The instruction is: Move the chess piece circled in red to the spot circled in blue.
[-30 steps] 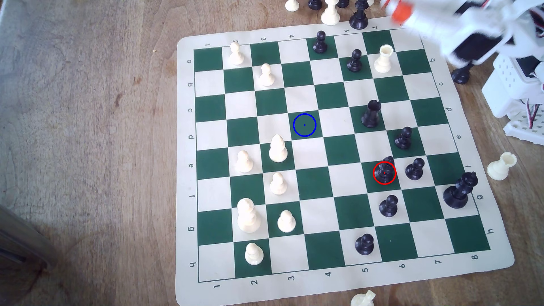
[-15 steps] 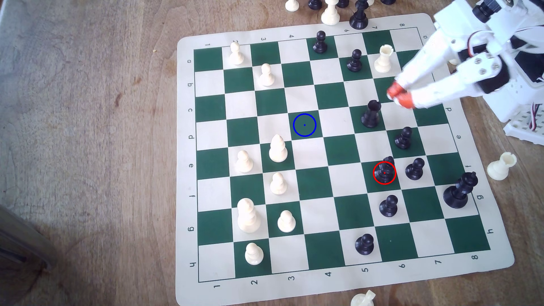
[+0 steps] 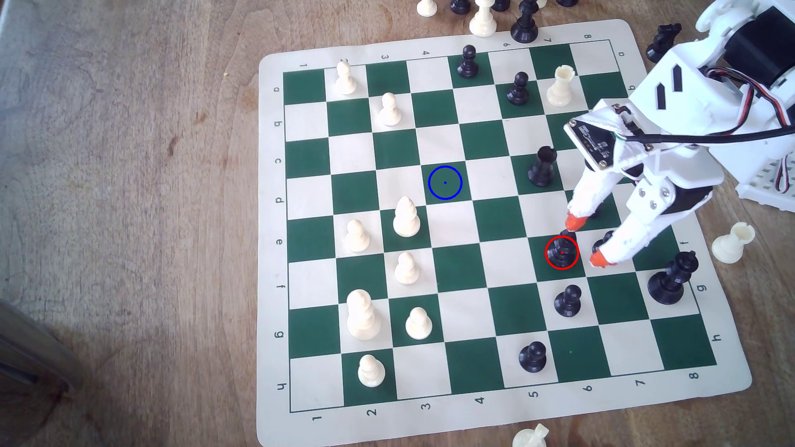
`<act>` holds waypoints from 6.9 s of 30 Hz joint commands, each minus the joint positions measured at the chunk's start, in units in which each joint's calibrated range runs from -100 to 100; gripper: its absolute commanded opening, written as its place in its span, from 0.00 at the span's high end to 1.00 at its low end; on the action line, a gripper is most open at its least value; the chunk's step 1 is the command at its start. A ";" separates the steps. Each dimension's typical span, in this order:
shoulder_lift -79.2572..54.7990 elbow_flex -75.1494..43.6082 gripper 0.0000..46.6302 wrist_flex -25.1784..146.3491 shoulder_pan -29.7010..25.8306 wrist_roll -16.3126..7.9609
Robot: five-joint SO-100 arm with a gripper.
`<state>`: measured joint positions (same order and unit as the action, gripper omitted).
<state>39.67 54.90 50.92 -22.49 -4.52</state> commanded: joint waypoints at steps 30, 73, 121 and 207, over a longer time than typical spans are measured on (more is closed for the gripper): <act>-2.92 8.92 0.66 -8.49 5.40 2.30; -4.87 8.56 0.72 -12.59 4.46 0.34; -29.15 -33.87 0.98 -2.60 21.20 2.15; -4.95 -2.86 0.95 -16.03 25.03 6.94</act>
<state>19.82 44.96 36.41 2.29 2.03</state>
